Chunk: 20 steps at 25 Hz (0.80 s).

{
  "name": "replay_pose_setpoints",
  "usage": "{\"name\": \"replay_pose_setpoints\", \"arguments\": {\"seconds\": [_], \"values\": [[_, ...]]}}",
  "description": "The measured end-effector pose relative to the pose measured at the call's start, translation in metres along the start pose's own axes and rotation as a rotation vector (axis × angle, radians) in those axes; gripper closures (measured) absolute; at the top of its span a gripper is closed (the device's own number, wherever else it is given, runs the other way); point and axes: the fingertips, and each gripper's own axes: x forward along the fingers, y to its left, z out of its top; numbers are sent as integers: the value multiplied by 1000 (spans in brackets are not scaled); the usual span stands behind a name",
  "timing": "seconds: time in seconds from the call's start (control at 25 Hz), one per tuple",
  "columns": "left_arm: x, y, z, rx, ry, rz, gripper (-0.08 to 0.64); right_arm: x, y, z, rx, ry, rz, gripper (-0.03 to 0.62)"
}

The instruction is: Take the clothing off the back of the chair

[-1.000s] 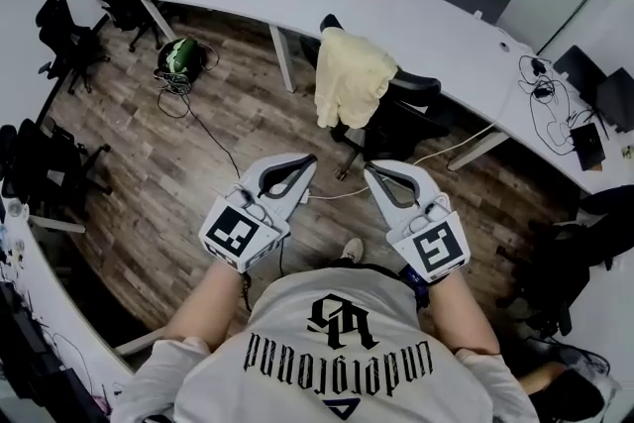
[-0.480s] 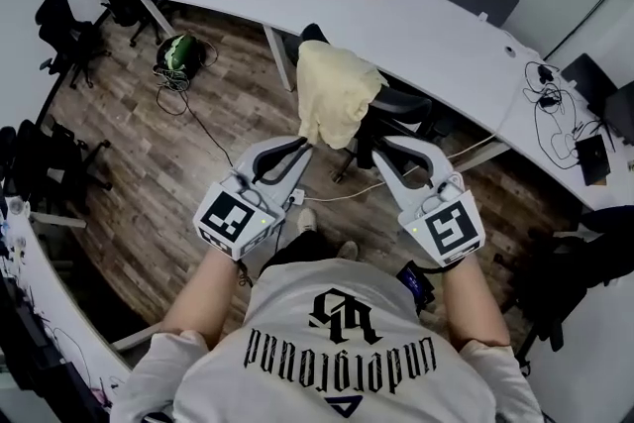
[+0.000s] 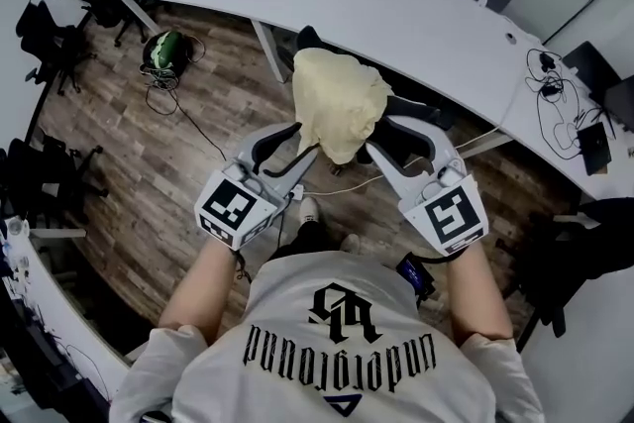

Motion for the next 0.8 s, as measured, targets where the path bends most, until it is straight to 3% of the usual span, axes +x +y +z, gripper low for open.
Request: {"name": "replay_pose_setpoints", "arguments": {"seconds": [0.48,0.8], "values": [[48,31,-42,-71,125,-85,177,50,-23,-21,7,134,-4,333],[75,36,-51,-66,154,-96,167,67,-32,-40,-37,242,-9,334]]}}
